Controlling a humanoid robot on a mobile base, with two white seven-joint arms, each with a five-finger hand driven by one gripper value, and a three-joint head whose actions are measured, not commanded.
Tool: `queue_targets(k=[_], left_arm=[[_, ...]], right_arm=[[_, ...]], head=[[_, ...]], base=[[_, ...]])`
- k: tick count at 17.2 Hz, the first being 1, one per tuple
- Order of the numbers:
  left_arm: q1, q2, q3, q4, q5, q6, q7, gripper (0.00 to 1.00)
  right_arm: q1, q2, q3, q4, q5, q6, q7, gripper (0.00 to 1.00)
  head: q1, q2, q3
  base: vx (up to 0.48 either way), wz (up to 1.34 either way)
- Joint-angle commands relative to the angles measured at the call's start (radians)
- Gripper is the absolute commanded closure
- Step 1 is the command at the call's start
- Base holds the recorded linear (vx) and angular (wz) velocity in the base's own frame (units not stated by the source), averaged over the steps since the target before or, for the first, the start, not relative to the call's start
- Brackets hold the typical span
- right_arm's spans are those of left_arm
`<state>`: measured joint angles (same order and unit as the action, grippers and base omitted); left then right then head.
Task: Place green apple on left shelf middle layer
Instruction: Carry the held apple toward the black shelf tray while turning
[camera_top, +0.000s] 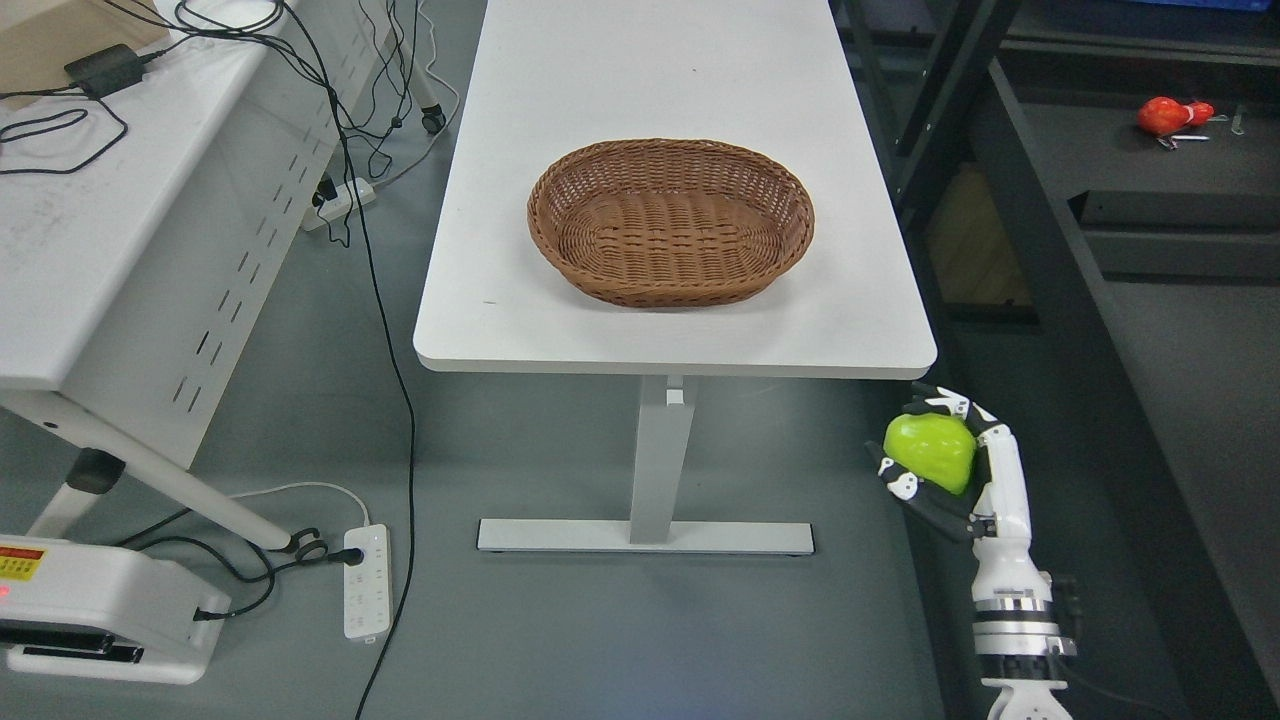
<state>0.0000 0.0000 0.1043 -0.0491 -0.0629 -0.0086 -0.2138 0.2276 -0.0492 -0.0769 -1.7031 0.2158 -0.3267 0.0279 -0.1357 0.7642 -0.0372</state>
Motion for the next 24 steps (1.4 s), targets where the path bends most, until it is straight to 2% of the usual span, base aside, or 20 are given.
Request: queue_targets(k=[1, 15, 24], left_arm=[[0.009, 0.017, 0.0, 0.0, 0.0, -0.001, -0.001, 0.0], [0.009, 0.017, 0.0, 0.0, 0.0, -0.001, 0.001, 0.0], [0.009, 0.017, 0.0, 0.0, 0.0, -0.001, -0.001, 0.0]], right_arm=[[0.01, 0.015, 0.062, -0.001, 0.022, -0.008, -0.008, 1.0], [0.021, 0.022, 0.062, -0.001, 0.022, -0.018, -0.006, 1.0], [0.019, 0.023, 0.06, 0.0, 0.022, -0.018, -0.006, 1.0]], head=[[0.0, 0.0, 0.0], [0.0, 0.0, 0.0], [0.0, 0.0, 0.0]], base=[[-0.237, 0.03], [-0.232, -0.04], [-0.219, -0.4]])
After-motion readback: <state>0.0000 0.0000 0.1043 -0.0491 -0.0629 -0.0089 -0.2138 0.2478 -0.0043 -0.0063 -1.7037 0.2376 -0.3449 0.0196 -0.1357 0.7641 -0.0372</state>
